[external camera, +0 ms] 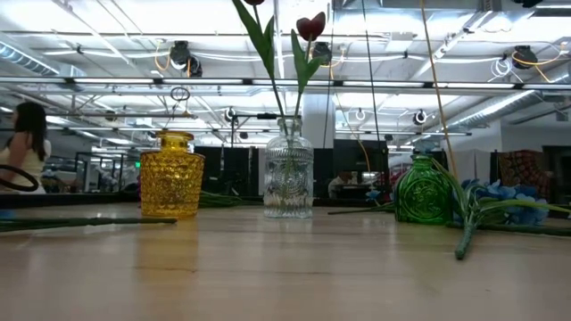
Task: Sort flowers into vase by color
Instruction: Put the red tulip into the transparent vase
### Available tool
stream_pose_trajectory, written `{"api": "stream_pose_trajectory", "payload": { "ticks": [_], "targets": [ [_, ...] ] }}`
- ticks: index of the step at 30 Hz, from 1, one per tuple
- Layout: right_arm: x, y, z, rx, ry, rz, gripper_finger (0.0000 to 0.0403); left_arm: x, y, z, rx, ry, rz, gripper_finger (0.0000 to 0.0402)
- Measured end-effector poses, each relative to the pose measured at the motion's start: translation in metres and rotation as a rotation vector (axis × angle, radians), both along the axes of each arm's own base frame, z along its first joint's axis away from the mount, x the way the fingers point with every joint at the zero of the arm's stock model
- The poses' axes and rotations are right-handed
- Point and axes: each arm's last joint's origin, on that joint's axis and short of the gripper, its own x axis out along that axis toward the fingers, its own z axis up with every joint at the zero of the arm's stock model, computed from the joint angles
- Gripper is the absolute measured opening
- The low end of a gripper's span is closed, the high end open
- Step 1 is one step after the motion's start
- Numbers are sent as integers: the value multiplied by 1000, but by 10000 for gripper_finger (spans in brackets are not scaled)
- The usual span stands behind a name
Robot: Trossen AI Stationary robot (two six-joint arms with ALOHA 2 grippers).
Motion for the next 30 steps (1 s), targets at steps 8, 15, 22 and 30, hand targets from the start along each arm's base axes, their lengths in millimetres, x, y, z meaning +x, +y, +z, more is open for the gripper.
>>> {"api": "stream_pose_trajectory", "payload": {
  "ticks": [8, 15, 22, 30],
  "targets": [
    [-2, 1, 3, 2, -38, 67, 149, 30, -14, -40, 24, -40, -28, 12],
    [-2, 1, 3, -24, -43, 54, 149, 45, -14, -59, 38, -64, -4, 12],
    [-3, 1, 5, -41, -70, 40, 148, 51, -14, -69, 46, -42, 2, 12],
    [-4, 1, 7, -45, -96, 35, 113, 51, -14, -70, 50, -32, 1, 12]
  ]
}}
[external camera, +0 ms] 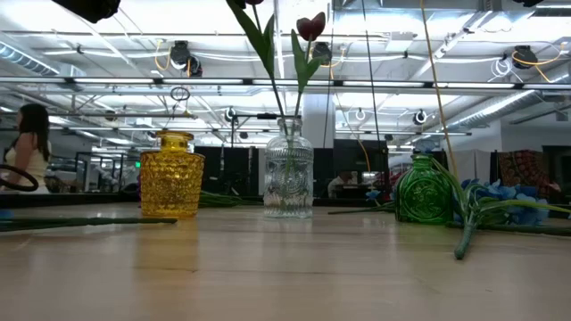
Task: Sort flowers into vase by color
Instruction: Put the red tulip into the transparent vase
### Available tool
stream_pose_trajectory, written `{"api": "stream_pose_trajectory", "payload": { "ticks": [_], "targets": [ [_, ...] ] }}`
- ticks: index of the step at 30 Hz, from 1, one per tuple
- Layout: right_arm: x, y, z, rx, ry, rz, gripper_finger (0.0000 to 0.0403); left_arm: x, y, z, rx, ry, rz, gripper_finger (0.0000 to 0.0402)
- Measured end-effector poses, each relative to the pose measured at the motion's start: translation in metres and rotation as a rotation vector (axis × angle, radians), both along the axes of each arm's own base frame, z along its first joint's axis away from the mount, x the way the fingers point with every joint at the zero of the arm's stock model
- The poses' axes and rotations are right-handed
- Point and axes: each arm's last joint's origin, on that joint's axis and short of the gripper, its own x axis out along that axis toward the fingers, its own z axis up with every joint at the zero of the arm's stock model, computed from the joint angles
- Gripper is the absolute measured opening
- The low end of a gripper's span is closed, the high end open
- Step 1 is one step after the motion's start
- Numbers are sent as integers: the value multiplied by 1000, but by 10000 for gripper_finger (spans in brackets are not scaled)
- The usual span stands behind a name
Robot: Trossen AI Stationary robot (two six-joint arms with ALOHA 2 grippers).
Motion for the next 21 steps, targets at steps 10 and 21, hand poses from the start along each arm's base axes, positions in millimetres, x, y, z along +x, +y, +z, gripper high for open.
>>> {"api": "stream_pose_trajectory", "payload": {
  "ticks": [10, 21],
  "targets": [
    [0, 0, 0, -3, -2, -4, 10, 0, 1, 0, -24, 9, 45, 27],
    [-11, 1, 7, -22, 42, -51, 2, -20, -7, 8, 7, 231, 71, 221]
  ]
}}
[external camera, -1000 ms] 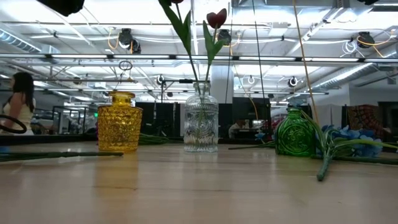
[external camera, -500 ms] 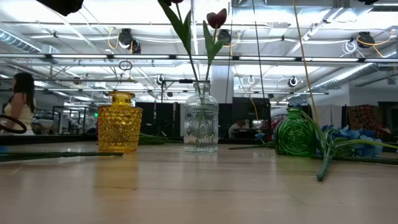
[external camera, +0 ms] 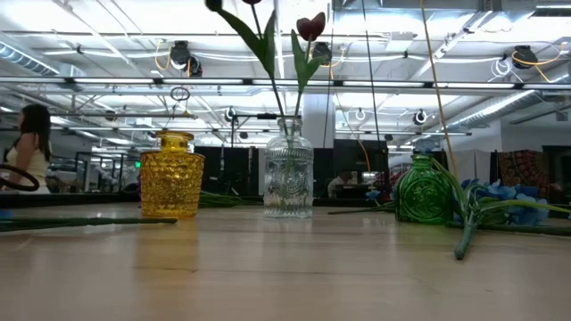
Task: Sort flowers into vase by color
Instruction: Put the red tulip into the transparent vase
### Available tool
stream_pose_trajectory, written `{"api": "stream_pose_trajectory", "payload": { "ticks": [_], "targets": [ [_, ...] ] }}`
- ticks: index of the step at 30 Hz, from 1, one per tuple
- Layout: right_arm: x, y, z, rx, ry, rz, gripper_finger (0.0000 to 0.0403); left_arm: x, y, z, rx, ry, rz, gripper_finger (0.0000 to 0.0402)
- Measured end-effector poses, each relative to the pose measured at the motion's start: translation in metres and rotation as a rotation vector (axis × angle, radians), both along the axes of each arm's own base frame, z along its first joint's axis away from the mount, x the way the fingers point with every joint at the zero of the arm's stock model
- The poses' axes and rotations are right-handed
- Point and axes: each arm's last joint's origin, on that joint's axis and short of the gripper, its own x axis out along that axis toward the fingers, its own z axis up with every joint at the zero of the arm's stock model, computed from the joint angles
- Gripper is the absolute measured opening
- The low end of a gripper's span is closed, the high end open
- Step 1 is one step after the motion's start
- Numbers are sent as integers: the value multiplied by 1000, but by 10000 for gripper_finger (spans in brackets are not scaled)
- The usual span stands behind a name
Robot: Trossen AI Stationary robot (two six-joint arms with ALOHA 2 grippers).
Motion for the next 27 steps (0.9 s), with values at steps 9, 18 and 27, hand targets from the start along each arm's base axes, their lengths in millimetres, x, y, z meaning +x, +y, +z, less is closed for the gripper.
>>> {"api": "stream_pose_trajectory", "payload": {
  "ticks": [9, 18, 27],
  "targets": [
    [-3, -8, -4, -10, 142, -169, 1, -49, 0, 23, -47, 209, -107, 289],
    [22, -31, -25, -5, 237, -264, 0, -78, -4, 38, -52, 229, -154, 290],
    [35, -43, -40, 11, 305, -303, 0, -82, -7, 37, -37, 242, -158, 290]
  ]
}}
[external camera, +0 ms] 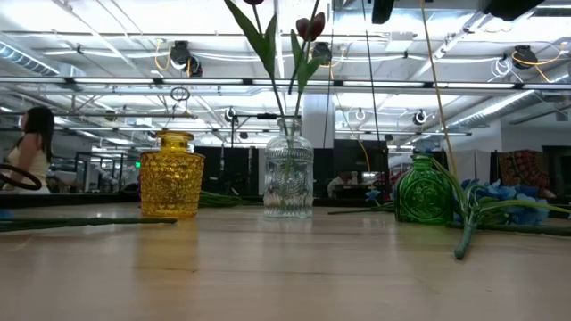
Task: Sort flowers into vase by color
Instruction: Put the red tulip into the transparent vase
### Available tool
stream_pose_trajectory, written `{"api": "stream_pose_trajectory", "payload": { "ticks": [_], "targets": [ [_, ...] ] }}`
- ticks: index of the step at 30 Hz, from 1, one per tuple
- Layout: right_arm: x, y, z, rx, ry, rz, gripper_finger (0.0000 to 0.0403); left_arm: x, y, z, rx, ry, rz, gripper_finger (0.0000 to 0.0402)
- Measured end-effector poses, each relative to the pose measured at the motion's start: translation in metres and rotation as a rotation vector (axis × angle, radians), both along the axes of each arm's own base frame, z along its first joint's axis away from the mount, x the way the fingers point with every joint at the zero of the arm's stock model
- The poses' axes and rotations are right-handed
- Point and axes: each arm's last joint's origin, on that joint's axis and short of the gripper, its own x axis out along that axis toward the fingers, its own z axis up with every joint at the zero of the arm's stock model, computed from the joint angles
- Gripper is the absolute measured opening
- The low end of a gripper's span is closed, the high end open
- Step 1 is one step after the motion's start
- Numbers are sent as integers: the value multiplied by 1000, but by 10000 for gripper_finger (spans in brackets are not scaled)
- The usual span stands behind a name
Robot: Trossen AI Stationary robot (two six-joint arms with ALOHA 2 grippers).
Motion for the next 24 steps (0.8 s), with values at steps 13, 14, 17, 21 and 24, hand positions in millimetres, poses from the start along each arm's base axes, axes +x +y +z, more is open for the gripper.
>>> {"api": "stream_pose_trajectory", "payload": {
  "ticks": [13, 14, 17, 21, 24],
  "targets": [
    [7, -3, -11, 18, 54, -11, 0, 0, 1, 0, 5, -5, 13, 290],
    [7, -3, -12, 20, 58, -12, 0, 0, 1, 0, 6, -5, 13, 290],
    [8, -3, -13, 19, 72, -11, 0, 0, 1, 0, 6, -5, 14, 290],
    [11, -3, -18, 16, 87, -13, 0, 0, 1, 0, 23, -7, 15, 290],
    [15, -3, -23, 16, 88, -17, 0, 0, 1, 0, 24, -7, 16, 290]
  ]
}}
